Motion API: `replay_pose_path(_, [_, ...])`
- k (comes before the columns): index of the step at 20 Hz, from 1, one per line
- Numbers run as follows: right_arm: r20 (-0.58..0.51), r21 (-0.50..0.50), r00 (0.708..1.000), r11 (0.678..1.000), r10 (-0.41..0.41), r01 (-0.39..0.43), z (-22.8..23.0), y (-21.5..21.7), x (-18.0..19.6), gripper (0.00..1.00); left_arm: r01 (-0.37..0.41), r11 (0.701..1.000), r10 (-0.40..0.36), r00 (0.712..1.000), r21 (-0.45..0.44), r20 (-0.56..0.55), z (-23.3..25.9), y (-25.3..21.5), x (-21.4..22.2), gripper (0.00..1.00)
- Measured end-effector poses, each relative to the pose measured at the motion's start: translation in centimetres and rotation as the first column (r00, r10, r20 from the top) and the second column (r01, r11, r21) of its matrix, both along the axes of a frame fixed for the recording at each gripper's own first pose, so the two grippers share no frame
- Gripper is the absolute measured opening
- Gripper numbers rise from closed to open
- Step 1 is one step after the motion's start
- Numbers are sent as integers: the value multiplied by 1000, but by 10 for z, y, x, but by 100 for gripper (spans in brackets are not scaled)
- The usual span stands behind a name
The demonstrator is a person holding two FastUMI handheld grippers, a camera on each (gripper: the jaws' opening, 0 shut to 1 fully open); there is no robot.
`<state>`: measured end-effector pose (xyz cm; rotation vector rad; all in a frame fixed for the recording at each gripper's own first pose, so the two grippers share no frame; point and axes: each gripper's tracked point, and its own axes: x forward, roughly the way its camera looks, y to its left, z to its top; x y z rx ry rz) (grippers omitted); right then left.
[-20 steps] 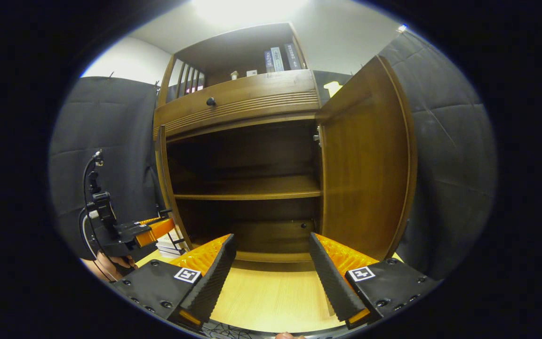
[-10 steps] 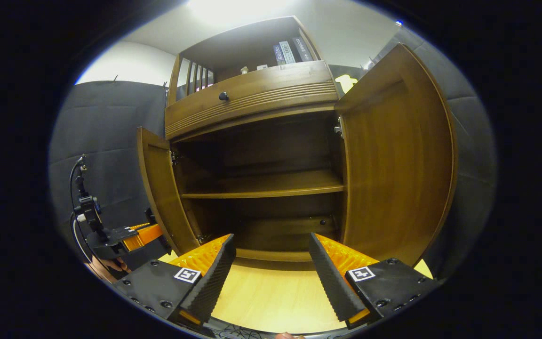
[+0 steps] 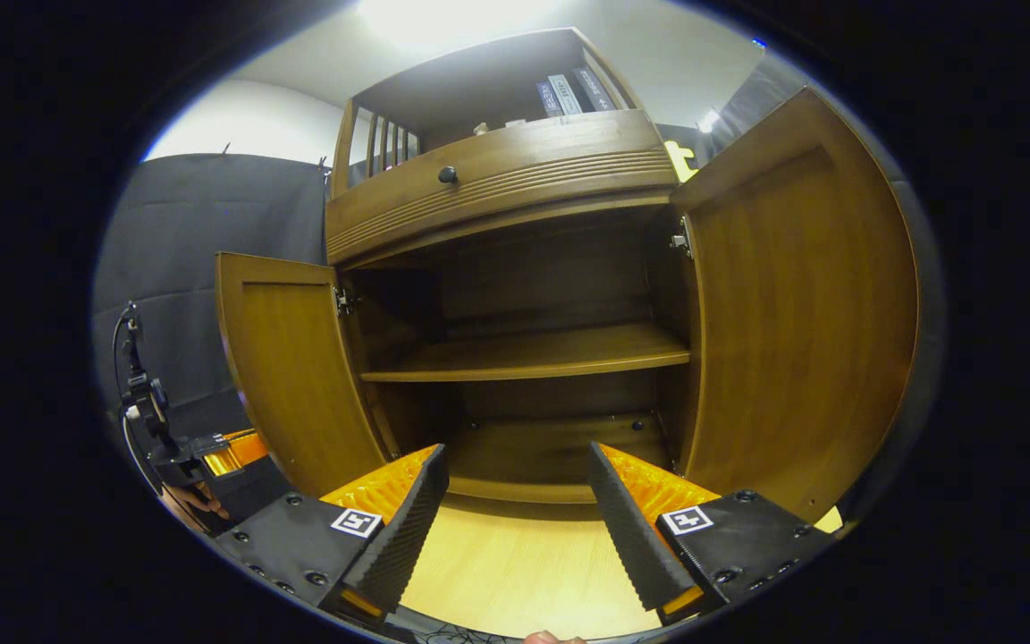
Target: Open the right door of the double-door shoe cabinet with the right hand, and open the left door with the left hand.
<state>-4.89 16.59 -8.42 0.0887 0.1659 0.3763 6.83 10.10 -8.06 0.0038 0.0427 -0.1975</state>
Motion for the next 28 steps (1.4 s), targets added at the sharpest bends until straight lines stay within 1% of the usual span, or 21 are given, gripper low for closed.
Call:
replay_pose_path(3, [20, -18, 999, 999, -29, 29, 3, 2, 8, 92, 30, 999, -31, 999, 20, 11, 1, 10, 1, 18])
replay_pose_path(4, [25, -24, 999, 999, -40, 41, 3, 2, 10, 92, 55, 998, -55, 998, 22, 15, 2, 11, 0, 19])
replay_pose_path(5, [27, -32, 998, 998, -53, 54, 2, 2, 12, 98, 81, 996, -81, 997, 24, 16, 2, 11, -1, 19])
replay_pose_path(7, [24, -47, 997, 996, -75, 76, 2, 3, 15, 98, 146, 989, -146, 989, 23, -4, -2, 10, -4, 19])
replay_pose_path(9, [17, -52, 995, 994, -93, 94, 2, 2, 18, 98, 182, 983, -182, 983, 36, -16, -3, 13, -8, 19])
replay_pose_path(11, [12, -59, 993, 991, -116, 116, 2, -1, 19, 98, 171, 984, -171, 985, 43, -13, -4, 22, -5, 19])
replay_pose_path(16, [17, -88, 986, 982, -169, 170, 3, -18, 17, 98, 147, 989, -147, 989, 14, 4, -1, 27, -1, 18])
replay_pose_path(20, [7, -85, 982, 978, -190, 190, 2, -27, 15, 99, 131, 991, -132, 991, 40, 13, 1, 35, 1, 18])
replay_pose_path(21, [8, -83, 981, 978, -192, 192, 2, -30, 14, 100, 117, 992, -118, 993, 50, 11, 1, 38, 0, 18])
replay_pose_path(22, [11, -80, 981, 978, -193, 193, 3, -32, 13, 93, 104, 993, -105, 994, 60, 10, 1, 40, -1, 19])
replay_pose_path(24, [22, -79, 981, 977, -195, 196, 7, -37, 13, 93, 67, 995, -68, 998, 71, 11, 1, 50, -5, 19])
replay_pose_path(26, [27, -76, 981, 978, -191, 192, 8, -43, 10, 93, 25, 999, -25, 1000, 44, -1, 1, 56, -8, 17])
replay_pose_path(28, [25, -74, 983, 980, -182, 183, 8, -49, 7, 93, -28, 999, 28, 1000, 16, -11, 3, 56, -18, 17])
